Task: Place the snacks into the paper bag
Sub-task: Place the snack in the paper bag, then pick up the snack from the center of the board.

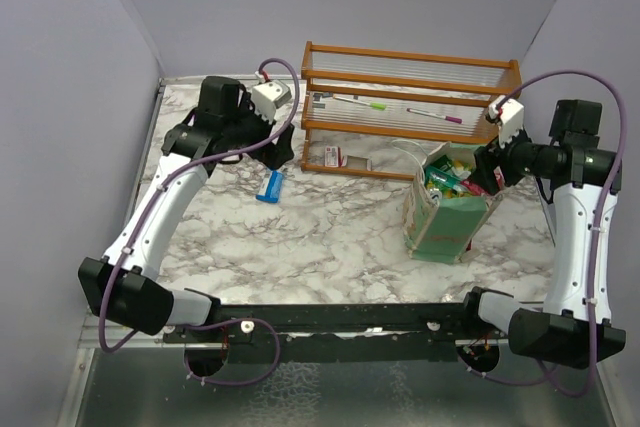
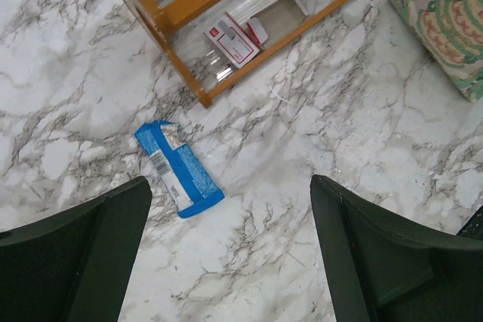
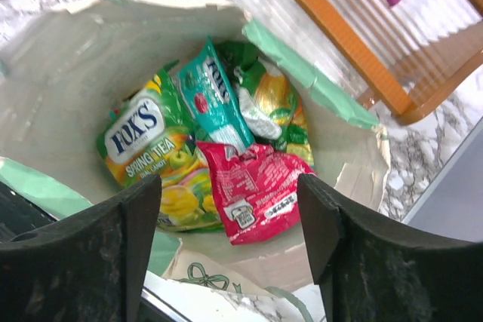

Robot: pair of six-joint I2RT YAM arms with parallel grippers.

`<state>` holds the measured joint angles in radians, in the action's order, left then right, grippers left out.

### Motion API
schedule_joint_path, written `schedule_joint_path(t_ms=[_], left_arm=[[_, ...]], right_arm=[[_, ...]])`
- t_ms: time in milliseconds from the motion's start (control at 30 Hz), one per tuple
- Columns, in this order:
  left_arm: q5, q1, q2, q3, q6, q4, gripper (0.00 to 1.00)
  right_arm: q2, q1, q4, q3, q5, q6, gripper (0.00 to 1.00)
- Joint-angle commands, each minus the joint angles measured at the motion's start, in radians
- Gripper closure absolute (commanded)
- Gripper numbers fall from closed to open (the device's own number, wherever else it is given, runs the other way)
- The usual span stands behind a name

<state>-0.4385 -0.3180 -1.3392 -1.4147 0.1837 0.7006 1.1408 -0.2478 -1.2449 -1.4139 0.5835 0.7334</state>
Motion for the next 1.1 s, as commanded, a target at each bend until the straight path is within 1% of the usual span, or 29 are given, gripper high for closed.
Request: schedule_joint_path(t_ms=[0, 133, 267, 333, 400, 467, 800, 1067], left_arm=[[0.084, 0.033, -0.012, 0.038, -0.032, -0.031, 0.11], [0.093, 0.064, -0.069, 0.098, -0.024, -0.025, 0.11], [0.104, 0.081, -0.128, 0.154, -0.001, -0.042, 0.10], [0.108, 0.082, -0.151, 0.181, 0.017, -0.064, 0.08], [0.116, 0.082, -0.178, 0.199, 0.029, -0.085, 0.03], [0.128, 0.083, -0.209, 0.209, 0.036, -0.104, 0.01], [0.186, 0.082, -0.394, 0.193, 0.043, -0.174, 0.01], [0.218, 0.082, -0.467, 0.206, -0.019, -0.237, 0.07]], right_arm=[[0.019, 0.010, 0.040, -0.069, 0.120, -0.068, 0.25], [0.017, 0.013, 0.072, -0.103, 0.175, -0.123, 0.21], [0.004, 0.013, 0.119, -0.109, 0.270, -0.178, 0.19], [0.006, 0.014, 0.136, -0.104, 0.299, -0.202, 0.19], [0.005, 0.015, 0.148, -0.096, 0.314, -0.219, 0.19], [0.000, 0.015, 0.156, -0.086, 0.318, -0.225, 0.19], [-0.029, 0.015, 0.155, -0.042, 0.293, -0.214, 0.19], [-0.039, 0.015, 0.162, -0.025, 0.299, -0.209, 0.20]])
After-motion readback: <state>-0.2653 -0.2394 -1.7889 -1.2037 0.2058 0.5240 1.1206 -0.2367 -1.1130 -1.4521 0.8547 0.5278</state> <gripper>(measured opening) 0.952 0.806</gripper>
